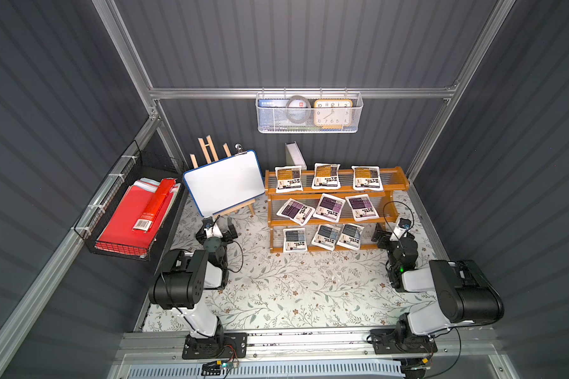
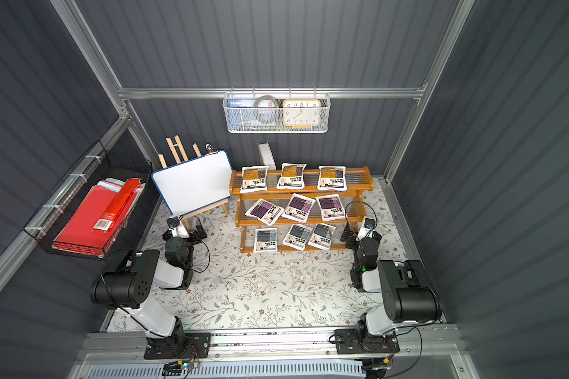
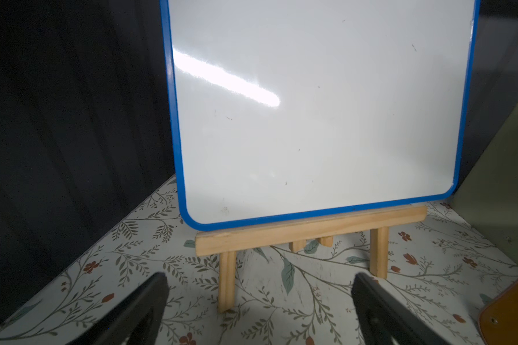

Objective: Place the bagged coffee beans on the shelf by color
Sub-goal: Reset both arms

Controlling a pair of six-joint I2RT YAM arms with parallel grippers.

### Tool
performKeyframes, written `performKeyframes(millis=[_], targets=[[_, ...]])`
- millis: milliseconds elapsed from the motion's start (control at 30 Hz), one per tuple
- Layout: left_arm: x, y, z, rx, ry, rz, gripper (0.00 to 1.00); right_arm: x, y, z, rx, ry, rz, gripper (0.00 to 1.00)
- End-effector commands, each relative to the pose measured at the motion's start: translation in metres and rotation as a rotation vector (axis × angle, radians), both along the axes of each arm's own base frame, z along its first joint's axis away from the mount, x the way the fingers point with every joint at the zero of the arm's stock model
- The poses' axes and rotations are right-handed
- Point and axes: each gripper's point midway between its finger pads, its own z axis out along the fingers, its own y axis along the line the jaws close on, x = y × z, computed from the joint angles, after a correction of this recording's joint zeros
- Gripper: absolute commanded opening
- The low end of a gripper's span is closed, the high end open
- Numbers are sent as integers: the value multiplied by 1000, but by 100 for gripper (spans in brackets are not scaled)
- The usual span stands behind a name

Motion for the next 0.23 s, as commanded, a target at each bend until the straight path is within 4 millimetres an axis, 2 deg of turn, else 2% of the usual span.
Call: performKeyframes(millis=[0,200], targets=[[5,-3,5,3,-13,-21,99,5,1,8,-3,-21,6,99],[3,-1,4,7,-10,-5,99,4,1,9,-3,-22,8,99]])
